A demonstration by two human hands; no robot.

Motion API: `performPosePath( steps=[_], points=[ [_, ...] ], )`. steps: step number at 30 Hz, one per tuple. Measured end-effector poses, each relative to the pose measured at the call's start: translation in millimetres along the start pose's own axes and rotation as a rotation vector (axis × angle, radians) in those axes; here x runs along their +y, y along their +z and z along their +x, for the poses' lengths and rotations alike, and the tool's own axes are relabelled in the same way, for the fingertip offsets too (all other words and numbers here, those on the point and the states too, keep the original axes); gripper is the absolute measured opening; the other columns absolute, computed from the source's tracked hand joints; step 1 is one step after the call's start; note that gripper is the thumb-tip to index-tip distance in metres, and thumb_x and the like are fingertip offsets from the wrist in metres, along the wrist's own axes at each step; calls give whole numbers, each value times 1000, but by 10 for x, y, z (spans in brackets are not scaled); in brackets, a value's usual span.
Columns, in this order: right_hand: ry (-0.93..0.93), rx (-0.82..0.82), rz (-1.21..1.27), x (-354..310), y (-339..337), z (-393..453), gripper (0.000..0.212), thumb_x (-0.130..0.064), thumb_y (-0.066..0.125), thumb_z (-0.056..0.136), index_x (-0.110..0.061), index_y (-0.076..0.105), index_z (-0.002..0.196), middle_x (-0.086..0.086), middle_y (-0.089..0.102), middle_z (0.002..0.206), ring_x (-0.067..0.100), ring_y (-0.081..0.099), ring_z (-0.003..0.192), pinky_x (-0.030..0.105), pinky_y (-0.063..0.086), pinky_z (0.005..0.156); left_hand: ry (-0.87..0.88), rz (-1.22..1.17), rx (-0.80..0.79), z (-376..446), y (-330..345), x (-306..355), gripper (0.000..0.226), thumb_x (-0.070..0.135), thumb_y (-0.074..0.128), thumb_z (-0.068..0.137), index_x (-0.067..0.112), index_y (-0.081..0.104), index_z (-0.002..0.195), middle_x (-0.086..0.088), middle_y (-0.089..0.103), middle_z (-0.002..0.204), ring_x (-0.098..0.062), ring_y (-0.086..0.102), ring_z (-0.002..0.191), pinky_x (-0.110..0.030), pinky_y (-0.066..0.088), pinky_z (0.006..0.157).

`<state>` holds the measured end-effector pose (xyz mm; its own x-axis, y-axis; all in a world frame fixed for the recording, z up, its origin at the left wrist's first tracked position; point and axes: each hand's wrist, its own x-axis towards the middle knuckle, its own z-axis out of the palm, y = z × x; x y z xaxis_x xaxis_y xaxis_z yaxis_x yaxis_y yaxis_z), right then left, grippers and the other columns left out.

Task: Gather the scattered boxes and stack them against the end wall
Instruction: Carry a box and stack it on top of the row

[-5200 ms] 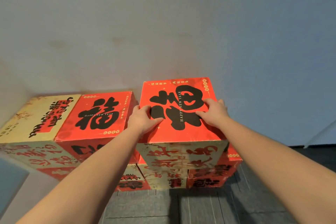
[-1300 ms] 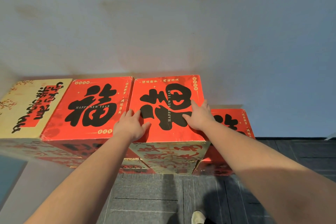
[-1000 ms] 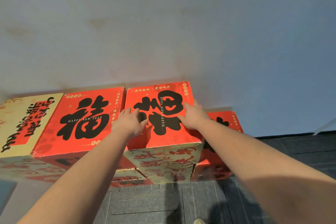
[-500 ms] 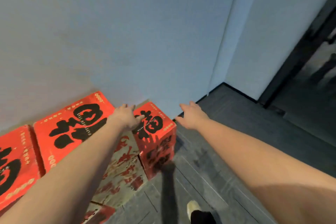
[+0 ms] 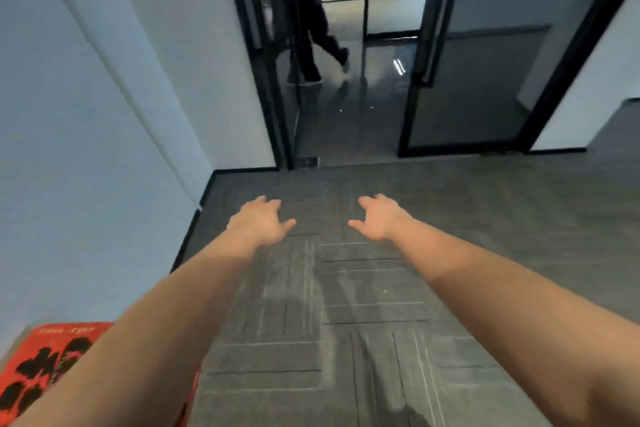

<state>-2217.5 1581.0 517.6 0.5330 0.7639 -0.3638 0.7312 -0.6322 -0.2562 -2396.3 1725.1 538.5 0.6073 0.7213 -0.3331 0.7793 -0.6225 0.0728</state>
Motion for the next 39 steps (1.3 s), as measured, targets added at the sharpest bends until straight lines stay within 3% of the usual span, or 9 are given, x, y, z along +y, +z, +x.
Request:
performPosePath(
  steps=[13,18,32,39],
  points=[
    [671,61,266,5226,-475,-1291,64,-54,49,93,-20,35,144,16,39,140,39,37,131,47,40,104,585,229,-160,516,678,5665,68,58,42,92,25,26,149,-2,18,157,-26,26,141,-45,33,110],
    [844,88,355,6559,-652,-1481,64,-56,50,91,-22,36,143,14,41,138,37,40,128,49,42,102,734,319,-186,781,921,7217,68,60,42,91,26,27,149,-1,20,157,-26,26,141,-46,33,110],
    [1162,139,490,9869,-1682,-772,67,-55,50,92,-20,33,146,16,39,144,39,37,131,49,39,105,1122,435,-210,2232,946,11598,67,58,43,91,24,30,147,-3,27,154,-29,31,138,-46,34,109],
    [1218,156,550,11860,-2245,-301,66,-56,51,91,-21,34,145,14,39,143,37,36,132,49,39,105,1169,489,-212,2851,951,13635,66,57,42,92,25,28,148,-4,22,156,-29,26,141,-47,33,109]
  ],
)
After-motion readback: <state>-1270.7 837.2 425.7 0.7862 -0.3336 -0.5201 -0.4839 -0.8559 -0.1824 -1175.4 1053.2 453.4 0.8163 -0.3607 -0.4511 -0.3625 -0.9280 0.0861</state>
